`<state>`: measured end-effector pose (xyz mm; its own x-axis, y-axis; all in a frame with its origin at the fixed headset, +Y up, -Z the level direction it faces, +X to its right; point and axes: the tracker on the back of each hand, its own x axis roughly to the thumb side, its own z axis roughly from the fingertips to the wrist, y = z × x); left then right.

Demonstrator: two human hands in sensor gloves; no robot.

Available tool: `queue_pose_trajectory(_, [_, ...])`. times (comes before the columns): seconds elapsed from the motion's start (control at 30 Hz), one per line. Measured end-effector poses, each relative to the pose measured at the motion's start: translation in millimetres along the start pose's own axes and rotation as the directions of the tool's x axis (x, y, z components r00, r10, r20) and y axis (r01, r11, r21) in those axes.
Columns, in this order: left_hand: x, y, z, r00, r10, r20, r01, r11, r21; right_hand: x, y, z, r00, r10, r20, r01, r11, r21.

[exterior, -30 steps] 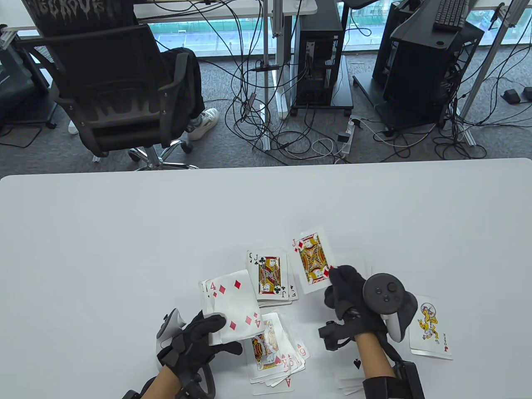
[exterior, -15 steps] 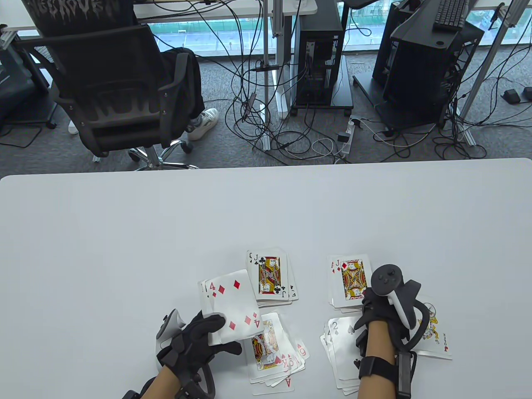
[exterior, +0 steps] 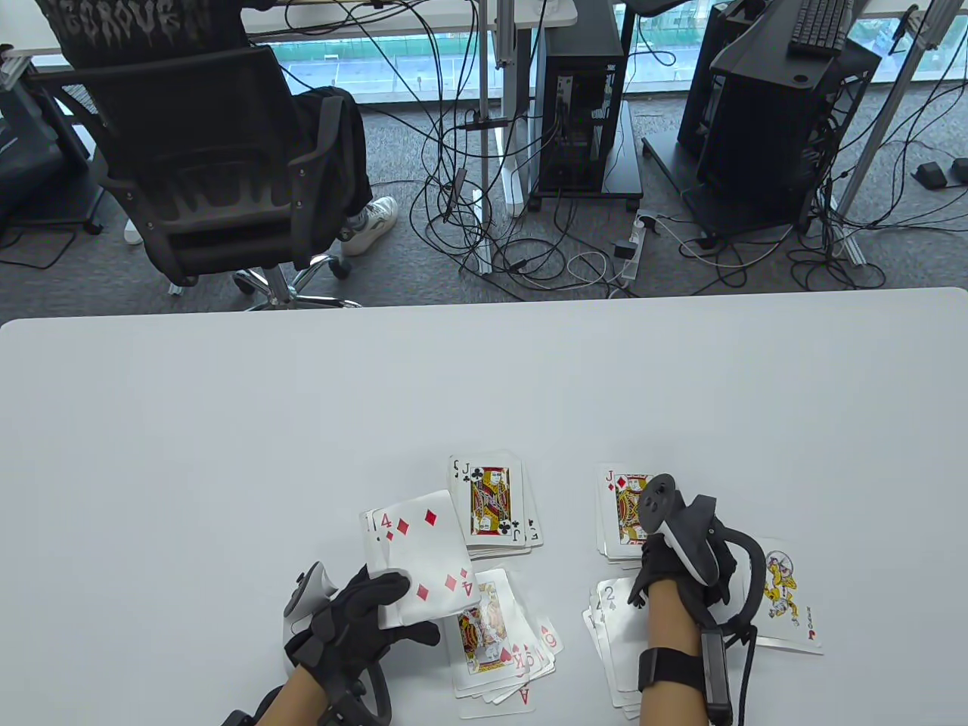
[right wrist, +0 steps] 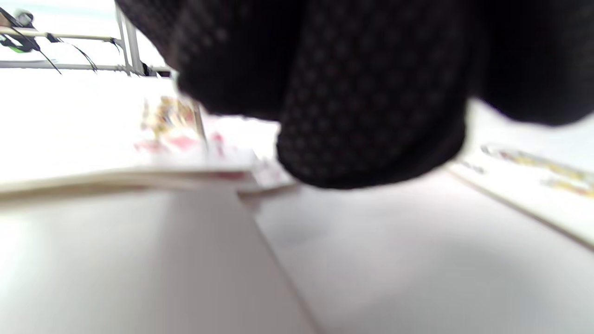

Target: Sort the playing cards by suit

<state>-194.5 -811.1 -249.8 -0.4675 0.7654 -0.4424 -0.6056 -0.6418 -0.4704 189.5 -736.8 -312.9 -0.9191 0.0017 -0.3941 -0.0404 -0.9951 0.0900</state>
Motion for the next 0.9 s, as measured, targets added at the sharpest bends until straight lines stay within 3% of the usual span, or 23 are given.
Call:
queue_pose_trajectory(0.17, [-0.6, 0.1, 0.1, 1.0, -0.003, -0.007, 0.003, 1.0, 0.0, 22.6, -29.0, 25.7, 0.95, -0.199, 0.24, 0.222, 0.972, -0.072])
queue_pose_trajectory(0.23, [-0.8, 0.2, 0.1, 1.0, -0.006, -0.008, 0.006, 1.0, 0.002, 36.6, -35.1, 43.3, 0.879, -0.306, 0.366, 0.348, 0.936, -0.052])
queue_pose_trajectory(0.3, [-0.8, 0.3, 0.1, 1.0, -0.008, -0.008, 0.008, 1.0, 0.004, 52.0, -36.7, 62.8, 0.775, -0.4, 0.49, 0.454, 0.891, 0.01])
queue_pose_trajectory(0.33, [-0.8, 0.4, 0.2, 1.0, -0.009, -0.008, 0.009, 1.0, 0.005, 60.9, -36.1, 74.9, 0.693, -0.445, 0.567, 0.506, 0.861, 0.057])
queue_pose_trajectory(0.4, [-1.1, 0.6, 0.3, 1.0, -0.011, -0.009, 0.011, 1.0, 0.009, 73.6, -32.8, 96.6, 0.595, -0.496, 0.632, 0.598, 0.799, 0.064])
queue_pose_trajectory(0.47, [-1.3, 0.5, 0.2, 1.0, -0.011, -0.012, 0.011, 1.0, 0.011, 89.5, -25.0, 119.8, 0.507, -0.509, 0.696, 0.622, 0.775, 0.113])
queue_pose_trajectory(0.57, [-1.9, 0.3, 0.3, 1.0, -0.012, -0.017, 0.012, 1.0, 0.015, 105.2, -13.4, 137.7, 0.486, -0.479, 0.731, 0.575, 0.805, 0.146])
queue_pose_trajectory(0.7, [-1.6, -0.3, 0.2, 1.0, -0.011, -0.015, 0.011, 1.0, 0.014, 119.5, -0.4, 147.5, 0.51, -0.408, 0.757, 0.492, 0.861, 0.133])
queue_pose_trajectory(0.83, [-2.6, 0.1, -0.1, 1.0, -0.012, -0.022, 0.012, 1.0, 0.013, 122.6, 7.7, 147.7, 0.518, -0.405, 0.753, 0.517, 0.85, 0.102])
queue_pose_trajectory(0.9, [-4.1, 0.5, -0.4, 0.999, -0.011, -0.03, 0.011, 1.0, 0.015, 121.9, 10.4, 148.7, 0.523, -0.358, 0.774, 0.528, 0.849, 0.036])
